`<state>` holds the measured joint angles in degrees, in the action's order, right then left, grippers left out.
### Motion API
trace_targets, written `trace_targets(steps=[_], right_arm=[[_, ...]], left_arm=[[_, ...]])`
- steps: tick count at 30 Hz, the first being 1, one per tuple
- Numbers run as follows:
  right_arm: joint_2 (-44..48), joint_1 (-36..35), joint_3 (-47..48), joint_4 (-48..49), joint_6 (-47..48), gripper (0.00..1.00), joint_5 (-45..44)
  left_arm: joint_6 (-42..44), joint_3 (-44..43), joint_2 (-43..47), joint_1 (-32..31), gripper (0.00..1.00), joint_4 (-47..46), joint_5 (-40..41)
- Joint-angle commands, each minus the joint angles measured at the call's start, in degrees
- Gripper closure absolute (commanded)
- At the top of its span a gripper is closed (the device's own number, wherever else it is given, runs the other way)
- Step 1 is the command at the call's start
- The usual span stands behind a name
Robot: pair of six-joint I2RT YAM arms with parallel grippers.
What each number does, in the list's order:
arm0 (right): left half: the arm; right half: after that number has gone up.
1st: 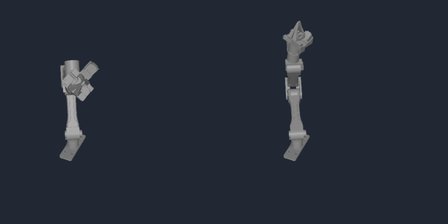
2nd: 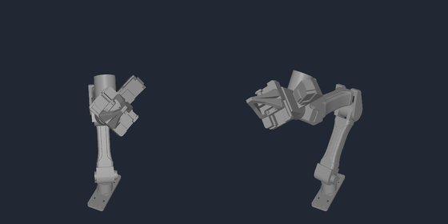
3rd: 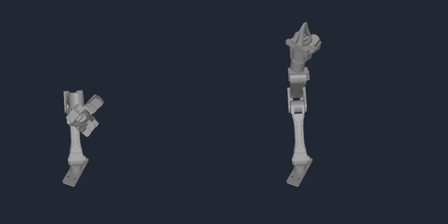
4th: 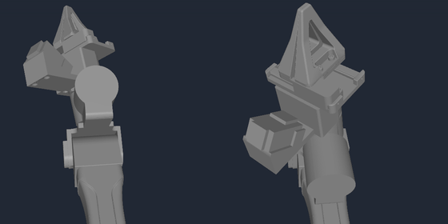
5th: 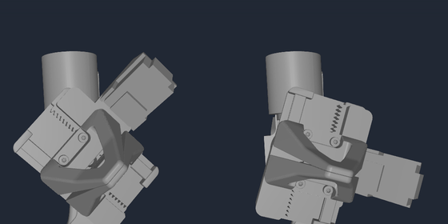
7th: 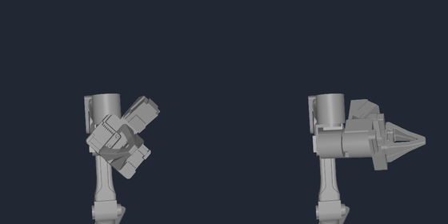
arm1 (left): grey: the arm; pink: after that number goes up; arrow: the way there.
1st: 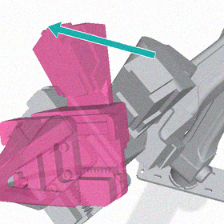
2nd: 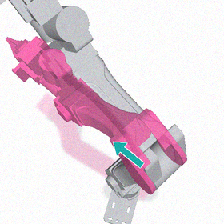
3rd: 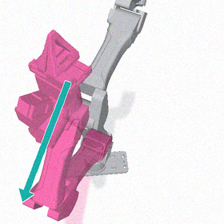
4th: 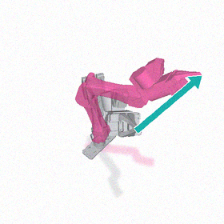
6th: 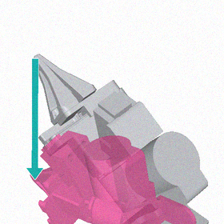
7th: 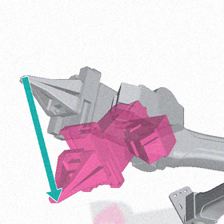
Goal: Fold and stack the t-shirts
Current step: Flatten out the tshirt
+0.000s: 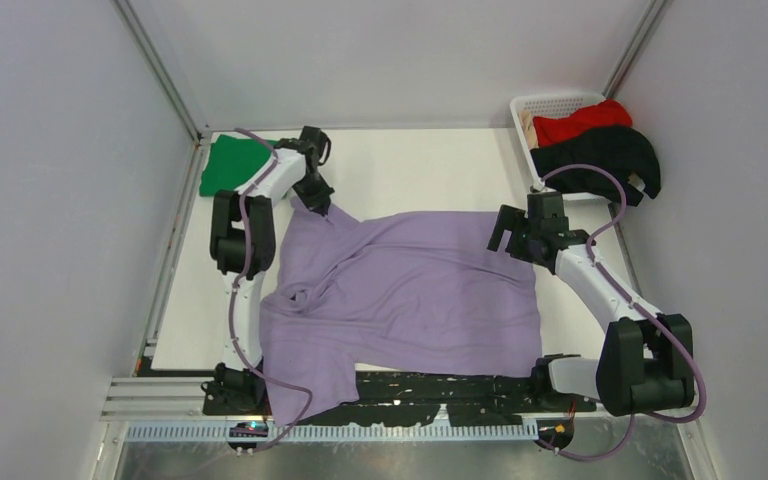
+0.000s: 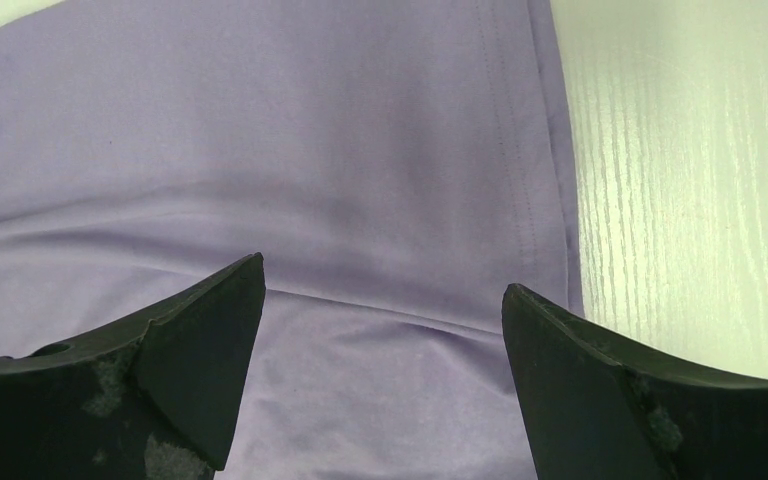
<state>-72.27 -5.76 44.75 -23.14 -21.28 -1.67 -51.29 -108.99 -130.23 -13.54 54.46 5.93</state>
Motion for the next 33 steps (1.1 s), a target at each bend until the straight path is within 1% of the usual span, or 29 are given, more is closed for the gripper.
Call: trace_targets(steps=[1, 3, 10, 17, 18, 19, 20, 21, 24, 26, 30, 32, 33], right_arm=[[1.4, 0.2, 2.3, 1.6, 0.8, 0.05, -1.6], [1.6, 0.2, 2.3, 1.6, 1.0, 0.05, -1.9], [1.4, 0.1, 2.5, 1.3, 1.7, 0.05, -2.8], [0.7, 0.2, 2.8, 1.3, 1.7, 0.05, -2.5], [0.7, 0.2, 2.8, 1.3, 1.7, 0.05, -2.6], [0.7, 0.2, 2.8, 1.3, 1.8, 0.04, -2.7], [0.6, 0.2, 2.9, 1.3, 1.9, 0.05, -2.7], [0.5, 0.2, 2.9, 1.3, 1.9, 0.04, -2.7], [0.1, 0.2, 3.4, 1.3, 1.9, 0.05, -2.5], [-0.8, 0.2, 3.9, 1.3, 1.8, 0.05, -2.0], [-2.9, 0.1, 4.8, 2.4, 1.3, 0.04, -0.3], [-4.2, 0.1, 5.3, 3.2, 0.9, 0.05, 0.7], [-4.7, 0.1, 5.6, 4.0, 0.6, 0.05, 2.0]], left_arm=[[2.6, -3.4, 0.7, -0.1, 1.0, -2.5, -0.9], [4.5, -4.0, 0.6, -0.3, 1.0, -3.1, -0.9], [17.3, -8.0, -0.4, -3.5, 1.0, -5.3, -0.9], [26.6, -19.6, -7.2, -7.2, 1.0, 1.7, -0.5], [27.1, -21.1, -7.9, -7.5, 0.87, 2.9, 0.1], [27.1, -22.4, -8.3, -7.6, 0.55, 4.2, 0.8], [27.0, -23.2, -8.3, -7.6, 0.12, 5.0, 1.3], [26.9, -23.4, -7.9, -7.5, 0.02, 5.9, 2.3], [26.5, -21.5, -4.3, -7.1, 0.0, 5.2, 4.2], [24.8, -16.5, 0.2, -6.4, 0.0, 2.6, 3.7], [20.6, -3.8, 7.7, -3.7, 0.0, -5.0, -4.1], [19.0, 1.5, 9.9, -2.6, 0.0, -8.9, -7.8], [18.4, 3.4, 10.4, -2.3, 0.0, -9.9, -8.4]])
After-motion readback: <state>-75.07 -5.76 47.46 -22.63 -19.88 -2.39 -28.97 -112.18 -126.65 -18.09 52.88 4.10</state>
